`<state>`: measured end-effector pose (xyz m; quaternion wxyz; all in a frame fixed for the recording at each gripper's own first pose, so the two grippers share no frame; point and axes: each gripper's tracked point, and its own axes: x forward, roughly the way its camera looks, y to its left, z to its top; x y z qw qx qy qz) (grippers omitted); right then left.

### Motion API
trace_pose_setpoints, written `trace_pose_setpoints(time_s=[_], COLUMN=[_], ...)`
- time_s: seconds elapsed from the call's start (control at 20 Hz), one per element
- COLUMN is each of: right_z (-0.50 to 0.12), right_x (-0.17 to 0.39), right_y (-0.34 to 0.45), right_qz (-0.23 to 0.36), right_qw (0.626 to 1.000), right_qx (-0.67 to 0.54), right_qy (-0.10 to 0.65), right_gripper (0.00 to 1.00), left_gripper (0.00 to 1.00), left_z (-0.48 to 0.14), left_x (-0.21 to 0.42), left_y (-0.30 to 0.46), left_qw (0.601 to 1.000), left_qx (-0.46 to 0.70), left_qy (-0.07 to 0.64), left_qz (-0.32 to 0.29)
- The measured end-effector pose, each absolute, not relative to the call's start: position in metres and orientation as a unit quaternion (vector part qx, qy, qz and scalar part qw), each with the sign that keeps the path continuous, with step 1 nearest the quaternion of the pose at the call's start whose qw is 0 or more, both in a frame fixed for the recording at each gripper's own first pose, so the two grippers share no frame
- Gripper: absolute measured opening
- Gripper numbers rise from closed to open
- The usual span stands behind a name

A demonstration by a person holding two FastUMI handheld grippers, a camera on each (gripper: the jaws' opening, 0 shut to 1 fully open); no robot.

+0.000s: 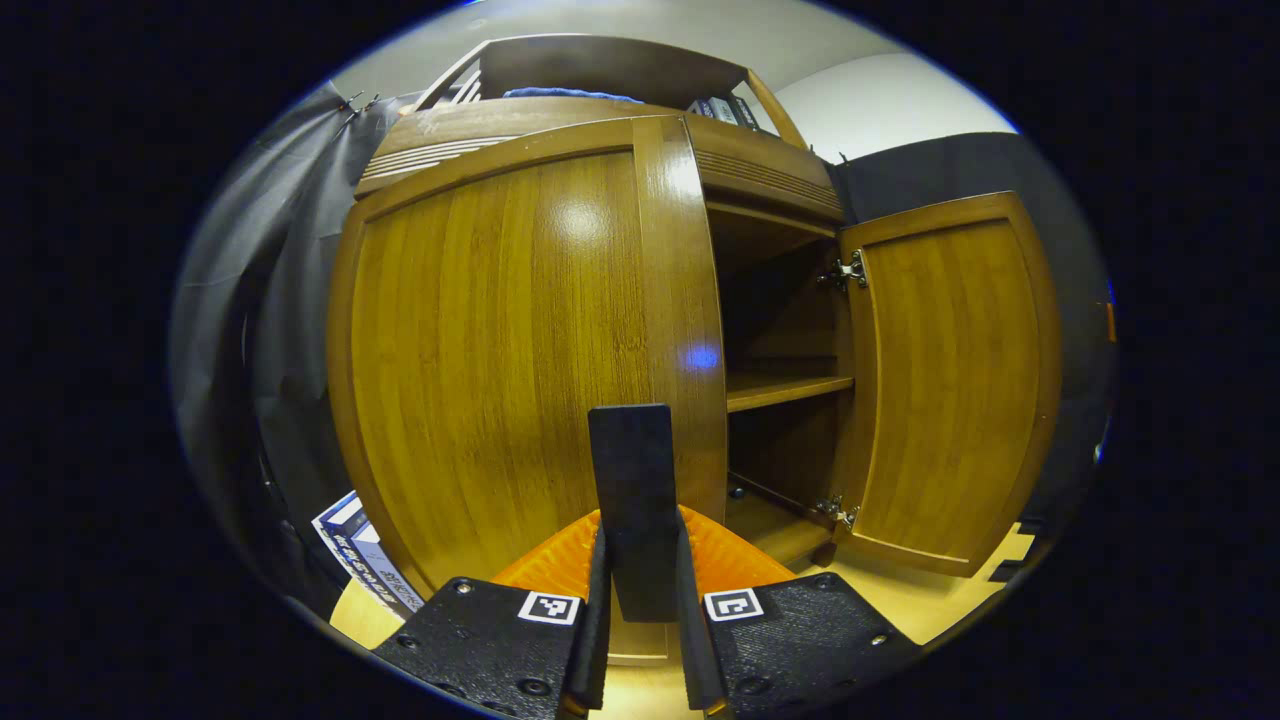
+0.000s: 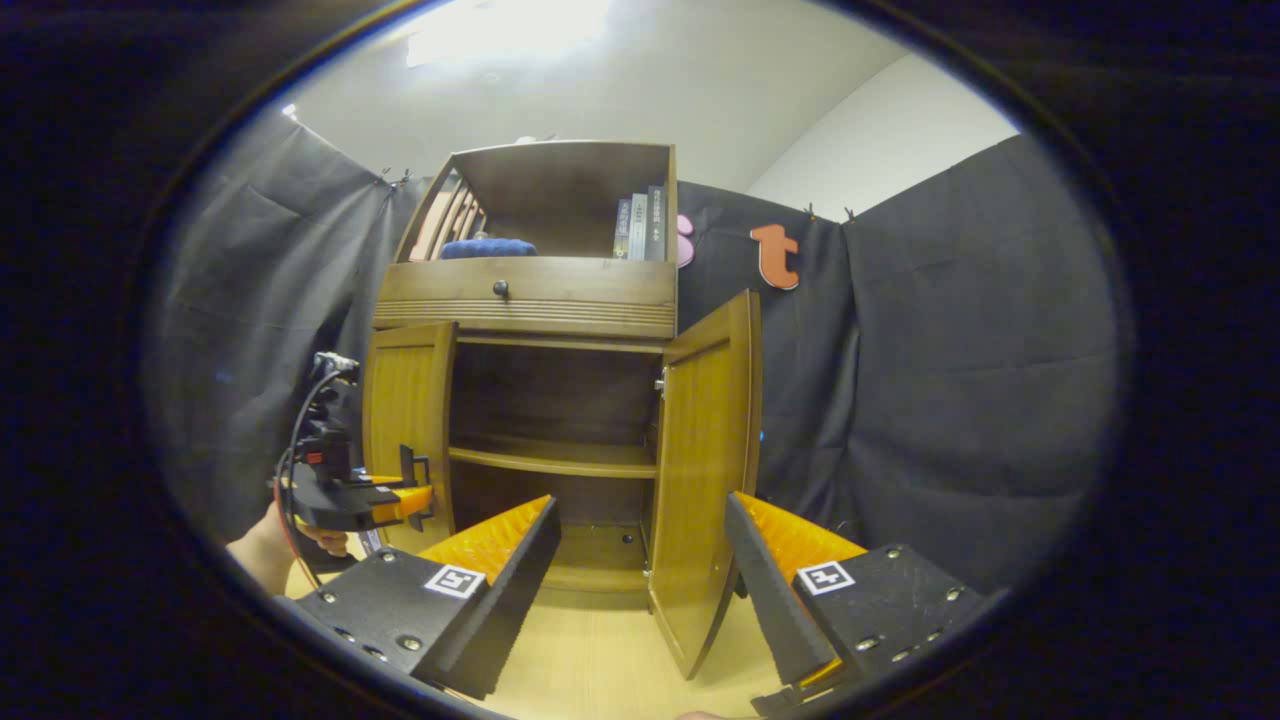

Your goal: Open the right door of the double-door shoe cabinet with the right hand, and open the left door with the left hand.

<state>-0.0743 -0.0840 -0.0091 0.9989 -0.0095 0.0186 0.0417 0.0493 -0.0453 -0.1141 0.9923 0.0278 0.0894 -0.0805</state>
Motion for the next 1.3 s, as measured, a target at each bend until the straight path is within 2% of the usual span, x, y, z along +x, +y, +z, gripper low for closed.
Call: trace_pose_setpoints(time_s=[0.5, 1.3], right_z=[-0.026, -0.056], right_x=[-0.063, -0.066], right_y=[-0.074, -0.056], right_qz=[0.054, 0.067], right_qw=[0.998, 0.997], right_qx=[0.009, 0.019], right_qy=[0.029, 0.041], right_gripper=[0.98, 0.98], left_gripper=[0.31, 0.31], left_z=[-0.104, -0.094], left_x=[-0.013, -0.056], left_y=[-0.012, 0.032], left_qw=[0.991, 0.993], left_qx=[0.021, 0.013], left_qy=[0.095, 0.097], left_qz=[-0.096, -0.073])
